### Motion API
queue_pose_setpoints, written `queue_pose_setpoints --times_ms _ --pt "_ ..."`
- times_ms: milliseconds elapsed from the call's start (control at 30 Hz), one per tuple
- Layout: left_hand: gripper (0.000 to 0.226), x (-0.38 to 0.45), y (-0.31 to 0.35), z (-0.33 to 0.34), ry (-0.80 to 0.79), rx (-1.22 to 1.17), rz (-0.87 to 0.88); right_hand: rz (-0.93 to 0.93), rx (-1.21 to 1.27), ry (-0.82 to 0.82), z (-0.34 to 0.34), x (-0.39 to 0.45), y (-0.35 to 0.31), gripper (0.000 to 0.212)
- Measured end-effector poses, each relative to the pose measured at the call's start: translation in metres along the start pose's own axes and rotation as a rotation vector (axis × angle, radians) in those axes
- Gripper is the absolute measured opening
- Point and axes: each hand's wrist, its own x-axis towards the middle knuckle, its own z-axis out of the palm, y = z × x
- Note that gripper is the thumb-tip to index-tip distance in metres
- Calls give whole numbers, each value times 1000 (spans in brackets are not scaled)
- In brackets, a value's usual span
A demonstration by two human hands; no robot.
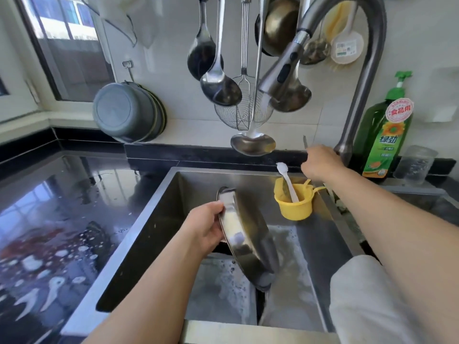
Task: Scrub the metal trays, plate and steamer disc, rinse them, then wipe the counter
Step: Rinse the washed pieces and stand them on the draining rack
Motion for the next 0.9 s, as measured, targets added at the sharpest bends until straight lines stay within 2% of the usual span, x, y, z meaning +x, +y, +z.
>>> queue_pose_setpoints --times_ms 67,100,200,233,300,367,467,600,733,833,900 --pt "32 0 -1 -2 -11 4 -2 -27 50 -78 -11 -9 4 51" --pt "29 0 -1 -2 -18 12 -2 -45 146 -51 -21 -16 3 52" --pt "16 -4 1 -1 -46 -6 16 -125 700 244 -63 -40 -24 38" --pt "13 -6 2 0 -40 -14 21 -160 896 294 -80 -48 -38 33" --pt "12 -9 2 2 -27 -20 33 -237 1189 272 -107 -55 -63 24" --pt "13 -10 3 4 16 -28 36 -277 1305 196 -124 -53 -83 22" --pt "13 -9 4 1 127 14 41 -229 1314 237 -136 -46 -104 33" --pt "22 -5 4 -2 216 53 -8 -159 1313 305 -142 -42 -115 25" --pt "27 4 -2 -1 178 123 -83 -118 1097 308 -121 -63 -111 25" --pt "23 5 -4 3 154 232 -71 -133 1044 177 -95 -85 -105 18" --pt "26 6 -7 5 195 451 19 -137 1079 87 -83 -93 -108 18"
